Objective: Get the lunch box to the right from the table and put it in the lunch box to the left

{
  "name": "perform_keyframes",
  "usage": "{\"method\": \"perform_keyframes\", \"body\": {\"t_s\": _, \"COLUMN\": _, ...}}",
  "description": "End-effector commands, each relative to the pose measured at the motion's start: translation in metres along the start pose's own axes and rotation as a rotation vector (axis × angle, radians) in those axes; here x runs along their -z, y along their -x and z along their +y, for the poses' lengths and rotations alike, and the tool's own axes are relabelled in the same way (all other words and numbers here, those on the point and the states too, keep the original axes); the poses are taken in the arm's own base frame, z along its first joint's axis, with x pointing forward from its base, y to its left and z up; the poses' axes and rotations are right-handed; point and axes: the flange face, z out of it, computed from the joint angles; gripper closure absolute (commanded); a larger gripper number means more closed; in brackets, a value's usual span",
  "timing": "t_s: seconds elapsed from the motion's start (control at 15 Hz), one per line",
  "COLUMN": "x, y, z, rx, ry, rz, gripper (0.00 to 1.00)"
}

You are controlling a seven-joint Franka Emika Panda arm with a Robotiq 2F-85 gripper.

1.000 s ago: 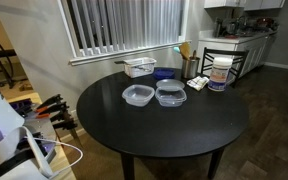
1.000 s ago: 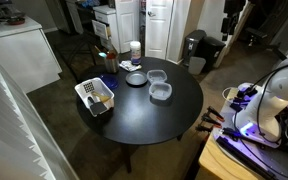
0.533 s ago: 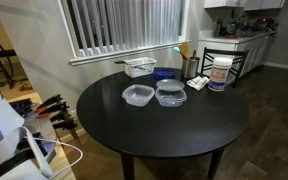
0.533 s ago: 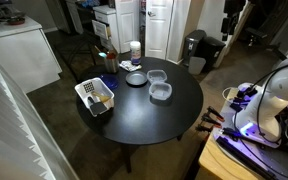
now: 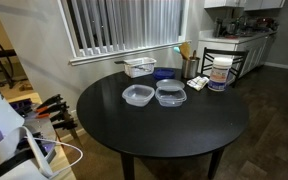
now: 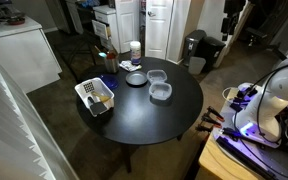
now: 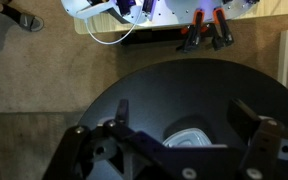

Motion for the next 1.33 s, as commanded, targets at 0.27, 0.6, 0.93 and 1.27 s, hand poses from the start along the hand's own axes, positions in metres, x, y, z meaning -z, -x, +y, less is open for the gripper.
{"method": "perform_keyframes", "body": {"t_s": 0.27, "x": -0.002, "y": -0.011, "z": -0.003, "rx": -0.003, "ry": -0.019, "rz": 0.032, "gripper": 0.0}}
{"method": "perform_keyframes", "body": {"t_s": 0.6, "x": -0.026, "y": -0.063, "z": -0.003, "rx": 0.005, "ry": -0.089, "rz": 0.148, "gripper": 0.0}}
{"method": "perform_keyframes", "body": {"t_s": 0.93, "x": -0.062, "y": -0.113, "z": -0.004, "rx": -0.029, "ry": -0.108, "rz": 0.224, "gripper": 0.0}}
{"method": "perform_keyframes", "body": {"t_s": 1.27, "x": -0.089, "y": -0.157, "z": -0.02, "rx": -0.018, "ry": -0.084, "rz": 0.285, "gripper": 0.0}}
